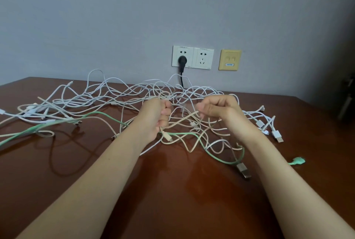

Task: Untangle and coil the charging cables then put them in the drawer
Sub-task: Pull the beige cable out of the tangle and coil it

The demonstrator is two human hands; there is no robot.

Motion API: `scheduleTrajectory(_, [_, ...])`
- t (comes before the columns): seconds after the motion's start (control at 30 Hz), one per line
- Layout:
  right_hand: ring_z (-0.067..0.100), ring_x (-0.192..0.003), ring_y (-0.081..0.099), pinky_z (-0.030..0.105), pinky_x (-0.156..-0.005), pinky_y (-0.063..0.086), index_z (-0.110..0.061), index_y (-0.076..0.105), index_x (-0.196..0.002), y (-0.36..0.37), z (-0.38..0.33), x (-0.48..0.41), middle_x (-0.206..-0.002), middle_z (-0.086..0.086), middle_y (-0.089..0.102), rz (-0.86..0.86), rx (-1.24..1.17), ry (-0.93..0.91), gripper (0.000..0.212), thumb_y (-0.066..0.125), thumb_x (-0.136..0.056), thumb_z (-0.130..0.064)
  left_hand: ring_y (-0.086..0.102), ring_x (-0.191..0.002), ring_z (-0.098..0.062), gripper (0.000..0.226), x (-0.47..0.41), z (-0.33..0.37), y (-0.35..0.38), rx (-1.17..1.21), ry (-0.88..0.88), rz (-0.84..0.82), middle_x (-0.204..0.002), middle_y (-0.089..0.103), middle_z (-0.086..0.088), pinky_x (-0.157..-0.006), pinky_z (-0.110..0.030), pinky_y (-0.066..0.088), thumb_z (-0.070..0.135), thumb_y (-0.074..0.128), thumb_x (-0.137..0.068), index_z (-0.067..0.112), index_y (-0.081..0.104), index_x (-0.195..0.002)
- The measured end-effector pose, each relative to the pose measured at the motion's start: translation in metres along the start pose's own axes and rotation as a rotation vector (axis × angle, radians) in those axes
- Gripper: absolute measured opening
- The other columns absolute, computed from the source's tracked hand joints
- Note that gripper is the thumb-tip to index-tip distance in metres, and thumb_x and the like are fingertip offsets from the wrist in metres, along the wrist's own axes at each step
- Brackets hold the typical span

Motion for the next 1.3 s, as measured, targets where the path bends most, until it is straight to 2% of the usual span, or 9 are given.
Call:
scheduleTrajectory(0.13, [0.013,-0.053,0.038,0.011,-0.053,0.035,-0.011,0.062,-0.062,0.013,0.003,-0.003,-0.057,0.008,0.044,0.039,0.046,0.019,0.023,0.063,-0.086,-0.015,0.021,-0.034,-0.007,0.030,0.007,-0.006,0.017,-0.333,-0.126,0.013,-0.031,0.030,0.003,-0.044,-0.017,0.023,0.002,0.031,-0.096,0.009,0.042,-0.068])
scheduleTrajectory(0.23, [0.002,-0.040,0.033,0.014,-0.049,0.031,-0.009,0.065,-0.067,0.018,0.005,-0.004,-0.042,-0.009,0.041,0.067,0.106,0.017,0.021,0.064,-0.086,-0.016,0.025,-0.035,-0.008,0.023,0.005,-0.011,0.023,-0.397,-0.072,0.005,-0.037,0.038,0.000,-0.042,-0.018,0.018,0.005,0.038,-0.093,0.008,0.048,-0.073])
scheduleTrajectory(0.37, [0.001,-0.038,0.052,0.010,-0.047,0.040,-0.005,0.063,-0.070,0.018,0.006,-0.005,-0.044,-0.007,0.055,0.130,0.024,0.011,0.017,0.063,-0.087,-0.009,0.023,-0.023,-0.001,0.024,0.007,-0.019,0.033,-0.298,-0.039,-0.172,-0.036,0.043,0.007,-0.030,-0.006,0.016,0.013,0.033,-0.095,0.011,0.048,-0.076])
scheduleTrajectory(0.5, [0.002,-0.039,0.042,0.011,-0.047,0.032,-0.017,0.060,-0.066,0.005,0.008,-0.006,-0.041,-0.010,0.052,0.312,0.257,-0.026,0.018,0.068,-0.083,-0.018,0.019,-0.027,0.000,0.037,0.015,-0.014,0.039,-0.108,-0.039,-0.291,-0.055,0.040,-0.002,-0.029,-0.011,0.011,0.020,0.029,-0.096,0.007,0.049,-0.068])
scheduleTrajectory(0.77, [-0.002,-0.043,0.049,0.009,-0.049,0.034,-0.012,0.051,-0.082,0.005,0.004,-0.003,-0.048,-0.009,0.052,0.349,0.384,-0.062,0.011,0.056,-0.091,-0.010,0.025,-0.034,-0.001,0.033,0.013,-0.022,0.042,-0.200,0.021,-0.296,-0.062,0.035,-0.003,-0.035,-0.013,0.016,0.010,0.031,-0.101,0.009,0.043,-0.070])
scheduleTrajectory(1.0, [-0.001,-0.050,0.048,0.013,-0.051,0.038,-0.019,0.048,-0.094,0.011,0.011,-0.004,-0.066,-0.002,0.053,0.238,0.423,-0.015,0.020,0.040,-0.092,0.000,0.059,-0.046,-0.013,0.034,0.006,-0.020,0.032,-0.098,0.030,-0.189,-0.058,0.050,-0.008,-0.052,-0.025,0.054,0.006,0.025,-0.102,0.008,0.044,-0.074])
scheduleTrajectory(1.13, [0.017,-0.066,0.051,0.035,-0.069,0.043,-0.021,0.051,-0.084,0.005,0.023,-0.007,-0.071,-0.001,0.058,0.288,0.485,0.097,0.010,0.052,-0.092,-0.026,0.039,-0.027,-0.007,0.036,0.004,-0.017,0.027,-0.084,-0.009,-0.134,-0.036,0.039,0.007,-0.033,-0.013,0.039,0.003,0.020,-0.099,0.012,0.043,-0.073])
scheduleTrajectory(1.23, [0.017,-0.073,0.053,0.031,-0.066,0.039,-0.020,0.055,-0.069,0.003,0.022,-0.006,-0.066,-0.006,0.056,0.316,0.564,0.157,0.029,0.054,-0.090,-0.040,0.025,-0.024,-0.005,0.034,0.002,-0.014,0.019,-0.100,-0.036,-0.094,-0.034,0.031,0.010,-0.031,-0.008,0.021,0.003,0.021,-0.095,0.015,0.042,-0.070])
scheduleTrajectory(1.3, [0.009,-0.063,0.051,0.026,-0.058,0.037,-0.019,0.057,-0.067,0.004,0.020,-0.006,-0.059,-0.009,0.054,0.295,0.526,0.166,0.028,0.052,-0.092,-0.030,0.018,-0.022,-0.003,0.034,0.003,-0.011,0.016,-0.073,-0.058,-0.081,-0.032,0.026,0.009,-0.029,-0.008,0.014,0.005,0.022,-0.095,0.015,0.040,-0.069])
Point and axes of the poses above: each hand's wrist, its own x-axis away from the middle knuckle, its own y-axis out of the palm, z = x × y, the point moved 5 cm from there along -x, towards the middle knuckle
